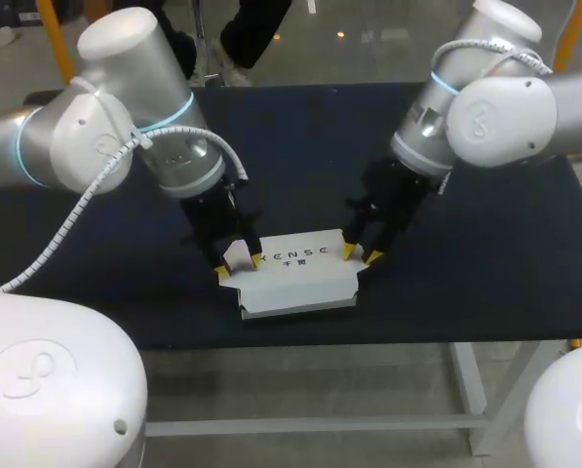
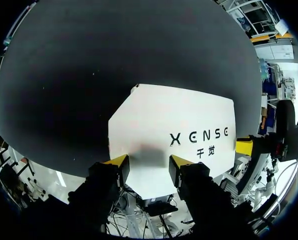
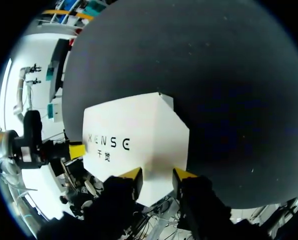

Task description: Assemble the packaging by folding the flat box into shape, placing the metal phone stand inside, and closing the box properly

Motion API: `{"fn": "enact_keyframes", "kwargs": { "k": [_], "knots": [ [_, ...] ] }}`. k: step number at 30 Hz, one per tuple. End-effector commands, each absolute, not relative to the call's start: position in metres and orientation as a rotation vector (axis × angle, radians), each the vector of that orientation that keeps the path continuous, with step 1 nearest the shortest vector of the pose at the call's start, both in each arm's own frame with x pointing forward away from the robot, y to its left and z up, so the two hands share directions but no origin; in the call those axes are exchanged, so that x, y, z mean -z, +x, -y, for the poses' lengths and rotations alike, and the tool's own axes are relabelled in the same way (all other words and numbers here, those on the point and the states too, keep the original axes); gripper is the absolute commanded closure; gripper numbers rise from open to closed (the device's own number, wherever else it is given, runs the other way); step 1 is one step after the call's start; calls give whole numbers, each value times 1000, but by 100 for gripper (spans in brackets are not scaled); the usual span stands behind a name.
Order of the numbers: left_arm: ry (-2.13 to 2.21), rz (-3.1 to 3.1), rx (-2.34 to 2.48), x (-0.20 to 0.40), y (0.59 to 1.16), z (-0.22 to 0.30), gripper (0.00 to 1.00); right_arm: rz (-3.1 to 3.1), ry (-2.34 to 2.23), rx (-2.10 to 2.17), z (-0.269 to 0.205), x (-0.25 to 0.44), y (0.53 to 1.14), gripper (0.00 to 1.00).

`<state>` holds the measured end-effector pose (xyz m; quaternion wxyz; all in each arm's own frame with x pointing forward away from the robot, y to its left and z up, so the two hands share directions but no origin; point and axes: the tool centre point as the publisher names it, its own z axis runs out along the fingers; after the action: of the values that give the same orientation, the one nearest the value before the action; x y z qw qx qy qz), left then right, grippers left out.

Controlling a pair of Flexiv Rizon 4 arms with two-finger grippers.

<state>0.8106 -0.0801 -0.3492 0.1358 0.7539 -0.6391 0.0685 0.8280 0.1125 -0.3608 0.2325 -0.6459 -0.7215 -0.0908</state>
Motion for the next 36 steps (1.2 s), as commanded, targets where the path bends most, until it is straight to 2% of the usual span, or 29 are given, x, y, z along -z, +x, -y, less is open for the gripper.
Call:
{"fn": "enact_keyframes", "kwargs": {
  "k": [1, 8, 22, 36],
  "knots": [
    [2190, 1854, -196, 351, 811, 82, 45, 1993, -1778, 263, -113, 359, 823, 56],
    [2212, 1822, -226, 353, 814, 79, 51, 1996, -1789, 274, -115, 362, 819, 56],
    [2221, 1808, -263, 354, 817, 74, 50, 1984, -1825, 323, -112, 367, 815, 55],
    [2235, 1795, -271, 358, 821, 75, 56, 1969, -1832, 335, -113, 367, 817, 54]
  ]
}}
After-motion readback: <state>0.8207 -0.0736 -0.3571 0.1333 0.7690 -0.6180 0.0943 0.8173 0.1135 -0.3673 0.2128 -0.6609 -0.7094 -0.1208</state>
